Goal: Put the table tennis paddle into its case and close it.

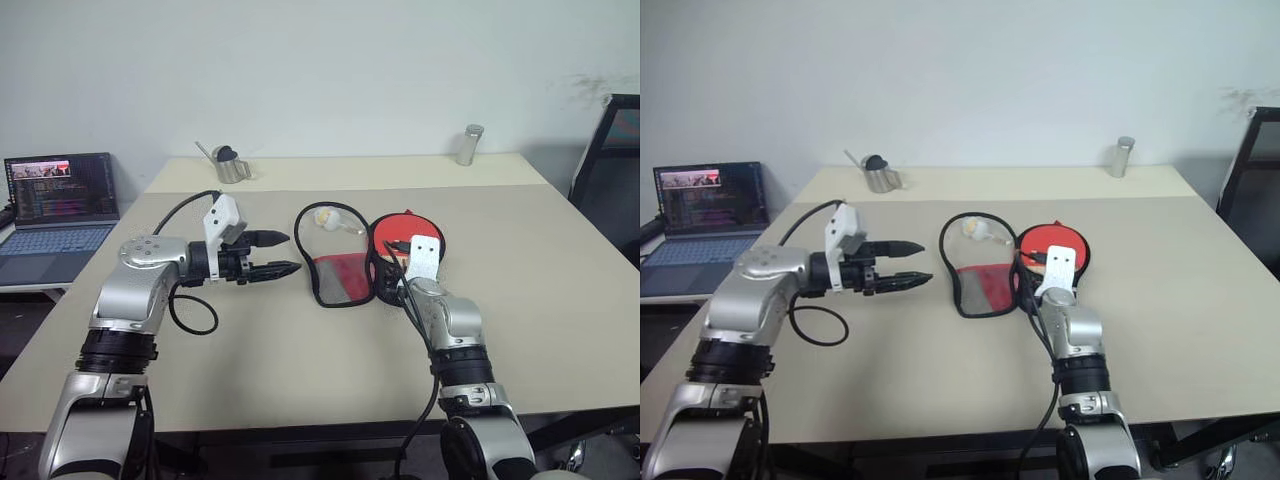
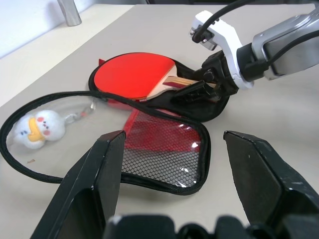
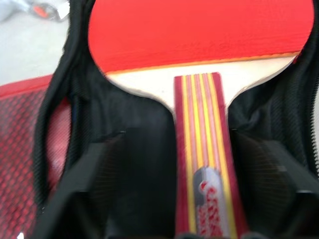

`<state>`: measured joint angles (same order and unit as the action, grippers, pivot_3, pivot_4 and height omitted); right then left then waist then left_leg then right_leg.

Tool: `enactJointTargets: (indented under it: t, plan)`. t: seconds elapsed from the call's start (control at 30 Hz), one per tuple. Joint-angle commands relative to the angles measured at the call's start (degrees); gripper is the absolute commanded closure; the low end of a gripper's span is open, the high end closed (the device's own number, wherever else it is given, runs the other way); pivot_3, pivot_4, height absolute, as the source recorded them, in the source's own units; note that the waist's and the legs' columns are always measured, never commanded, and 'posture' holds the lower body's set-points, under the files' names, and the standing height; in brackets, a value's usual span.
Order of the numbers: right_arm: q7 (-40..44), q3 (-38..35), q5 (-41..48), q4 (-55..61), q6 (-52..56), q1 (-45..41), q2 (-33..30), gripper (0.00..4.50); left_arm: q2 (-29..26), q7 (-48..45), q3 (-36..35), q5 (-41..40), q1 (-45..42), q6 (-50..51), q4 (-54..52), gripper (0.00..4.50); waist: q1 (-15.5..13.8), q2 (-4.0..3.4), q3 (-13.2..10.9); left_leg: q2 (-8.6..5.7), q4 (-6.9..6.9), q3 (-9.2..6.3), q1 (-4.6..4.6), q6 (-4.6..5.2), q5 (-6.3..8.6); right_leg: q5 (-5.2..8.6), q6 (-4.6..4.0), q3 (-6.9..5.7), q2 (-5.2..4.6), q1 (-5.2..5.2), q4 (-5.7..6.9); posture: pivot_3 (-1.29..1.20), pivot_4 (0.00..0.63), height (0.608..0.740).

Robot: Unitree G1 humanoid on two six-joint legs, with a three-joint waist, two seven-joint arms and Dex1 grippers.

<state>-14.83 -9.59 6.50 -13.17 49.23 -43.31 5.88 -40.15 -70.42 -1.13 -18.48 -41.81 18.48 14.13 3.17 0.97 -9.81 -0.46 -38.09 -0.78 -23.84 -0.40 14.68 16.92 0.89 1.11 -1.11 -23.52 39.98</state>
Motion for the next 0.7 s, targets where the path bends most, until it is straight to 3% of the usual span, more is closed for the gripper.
enactJointTargets:
  t: [0.03, 0.17, 0.33, 0.57, 0.7]
  plan:
    - [2.01, 3.32, -0.10, 9.98, 4.52, 1.01, -0.99, 0.18, 1.45, 2.09, 0.02, 0.93, -1.99, -2.50, 1.15, 1.07, -0.10, 0.00, 0.00, 0.00, 0.00, 0.00, 0.00, 0.00, 0.00, 0.00, 0.00, -0.01, 0.00, 0.00, 0.00, 0.00, 0.150, 0.740]
    - [9.18, 6.83, 1.49, 22.29, 8.78, 3.36, -7.00, 0.18, 3.10, 7.21, -1.39, 2.78, -1.48, -6.29, 4.15, 1.07, -0.33, 0.00, 0.00, -0.01, -0.02, -0.03, -0.04, 0.00, 0.00, 0.00, 0.00, -0.03, 0.00, 0.00, -0.01, 0.00, 0.150, 0.740]
    - [30.89, 15.17, 6.78, 36.26, 0.61, 9.74, -21.57, 0.18, 5.68, 11.77, -3.54, 1.95, -2.11, -7.50, 9.59, 1.07, -0.51, 0.03, 0.01, -0.01, -0.04, -0.08, -0.04, 0.02, 0.01, 0.00, 0.01, -0.10, 0.02, 0.03, -0.07, 0.00, 0.150, 0.740]
    - [50.58, 8.31, 18.15, 39.58, 2.18, 9.61, -38.75, 0.18, 7.27, 18.32, -1.14, 8.47, -5.64, -12.68, 23.16, 1.07, -0.72, 0.08, -0.01, -0.02, -0.17, -0.15, 0.02, 0.04, 0.01, 0.00, 0.01, -0.18, 0.04, 0.17, -0.04, 0.00, 0.150, 0.740]
    - [56.17, 4.55, 24.57, 38.89, 5.05, 6.84, -43.79, 0.18, 8.37, 23.09, 2.80, 15.43, -9.26, -16.72, 33.10, 1.07, -1.25, 0.10, -0.02, -0.02, -0.26, -0.23, 0.03, 0.04, 0.01, -0.01, 0.01, -0.25, 0.04, 0.24, -0.04, 0.00, 0.150, 0.740]
